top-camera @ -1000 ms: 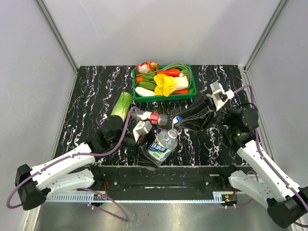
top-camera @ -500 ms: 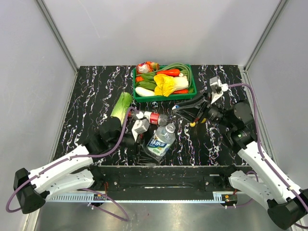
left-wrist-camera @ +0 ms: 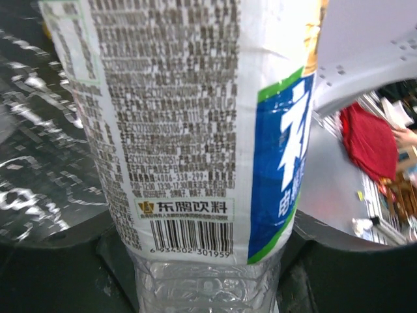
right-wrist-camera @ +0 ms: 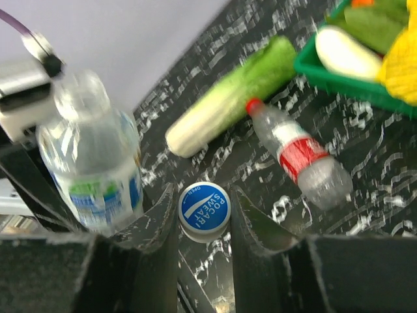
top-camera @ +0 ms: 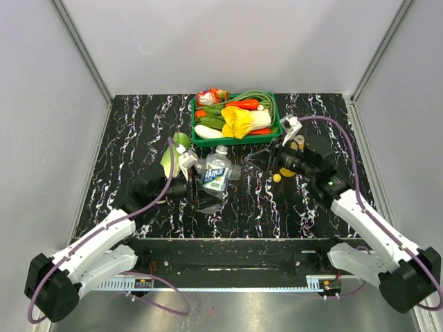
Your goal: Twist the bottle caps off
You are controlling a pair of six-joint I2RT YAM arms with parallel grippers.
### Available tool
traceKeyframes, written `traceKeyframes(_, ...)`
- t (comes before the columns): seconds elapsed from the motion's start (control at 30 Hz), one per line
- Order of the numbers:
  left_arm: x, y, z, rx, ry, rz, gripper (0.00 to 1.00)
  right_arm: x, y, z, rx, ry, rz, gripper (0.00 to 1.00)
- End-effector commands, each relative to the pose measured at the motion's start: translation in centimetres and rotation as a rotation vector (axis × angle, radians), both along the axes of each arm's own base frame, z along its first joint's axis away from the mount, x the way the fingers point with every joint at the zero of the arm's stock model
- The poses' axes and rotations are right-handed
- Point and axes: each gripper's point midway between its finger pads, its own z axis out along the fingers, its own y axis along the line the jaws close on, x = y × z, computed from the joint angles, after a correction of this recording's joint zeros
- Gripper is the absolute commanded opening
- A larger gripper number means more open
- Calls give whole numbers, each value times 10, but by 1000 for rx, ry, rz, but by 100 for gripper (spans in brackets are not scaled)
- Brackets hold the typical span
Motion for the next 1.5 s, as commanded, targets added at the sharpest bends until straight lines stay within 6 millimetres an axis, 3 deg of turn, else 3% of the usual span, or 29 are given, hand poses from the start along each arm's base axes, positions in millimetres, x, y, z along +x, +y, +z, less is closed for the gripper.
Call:
traceKeyframes(0.0,39,18,2,-51,45,182,0,9,0,-57,-132,140,-2,0)
traceKeyframes(0.13,59,34,-8,-72,109,267,0,9,9,-110,-187,319,37,0)
traceKeyframes(0.27,60,37,-8,-114,134,253,0,2,21,-158,-210,475,86,0)
traceKeyframes(0.3,60,36,-10,-117,142,246,0,4,20,-179,-255,508,55,0)
traceKeyframes(0.47,55,34,-6,-130,138,210,0,14,14,-209,-356,527,-37,1)
traceKeyframes(0.53,54,34,-6,-130,137,202,0,18,12,-216,-381,526,-61,13)
traceKeyframes(0.6,53,35,-6,-122,136,203,0,20,12,-221,-394,533,-67,38)
traceKeyframes(0.7,57,38,-12,-92,138,244,0,21,13,-223,-400,537,-72,58)
traceKeyframes(0.87,55,42,-12,-82,117,258,0,26,13,-206,-377,497,-90,75)
traceKeyframes(1.13,51,42,-11,-69,94,237,0,27,16,-145,-284,392,-80,100)
traceKeyframes(1.47,41,38,-11,-59,99,197,0,4,32,-44,-82,207,70,100)
